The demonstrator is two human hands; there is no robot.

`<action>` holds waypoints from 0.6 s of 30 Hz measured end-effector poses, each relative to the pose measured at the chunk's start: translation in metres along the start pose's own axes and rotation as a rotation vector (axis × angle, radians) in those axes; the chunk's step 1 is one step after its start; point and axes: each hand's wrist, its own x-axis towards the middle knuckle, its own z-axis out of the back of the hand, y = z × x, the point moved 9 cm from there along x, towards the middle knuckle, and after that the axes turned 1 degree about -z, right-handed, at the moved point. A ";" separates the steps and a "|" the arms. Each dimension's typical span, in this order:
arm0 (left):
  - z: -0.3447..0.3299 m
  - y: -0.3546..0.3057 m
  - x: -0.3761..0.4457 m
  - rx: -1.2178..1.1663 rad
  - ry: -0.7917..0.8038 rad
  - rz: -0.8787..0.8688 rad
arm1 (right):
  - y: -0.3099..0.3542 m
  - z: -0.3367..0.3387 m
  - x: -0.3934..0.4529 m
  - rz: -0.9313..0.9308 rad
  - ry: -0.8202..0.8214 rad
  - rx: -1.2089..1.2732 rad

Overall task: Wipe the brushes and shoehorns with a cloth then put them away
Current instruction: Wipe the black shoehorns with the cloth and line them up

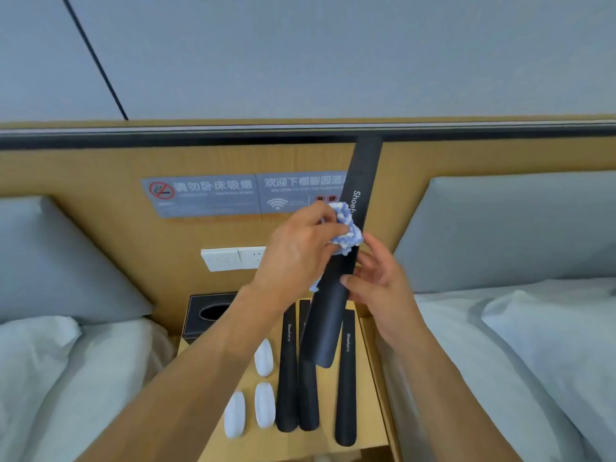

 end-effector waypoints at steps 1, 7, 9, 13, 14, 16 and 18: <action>0.007 -0.003 0.005 0.028 -0.011 -0.012 | 0.011 -0.002 0.002 0.015 0.006 0.002; 0.038 -0.017 0.020 0.101 -0.087 -0.066 | 0.057 -0.013 0.015 0.092 -0.003 -0.029; 0.048 -0.020 0.023 0.105 -0.108 -0.068 | 0.067 -0.018 0.018 0.127 -0.006 -0.068; 0.078 -0.021 0.042 0.131 -0.173 -0.046 | 0.074 -0.035 0.016 0.159 0.018 -0.180; 0.087 -0.019 0.050 0.142 -0.191 -0.027 | 0.074 -0.039 0.015 0.162 0.030 -0.196; 0.106 -0.015 0.065 0.170 -0.224 -0.006 | 0.073 -0.047 0.014 0.160 0.055 -0.204; 0.126 -0.014 0.080 0.199 -0.251 0.002 | 0.075 -0.055 0.014 0.166 0.082 -0.215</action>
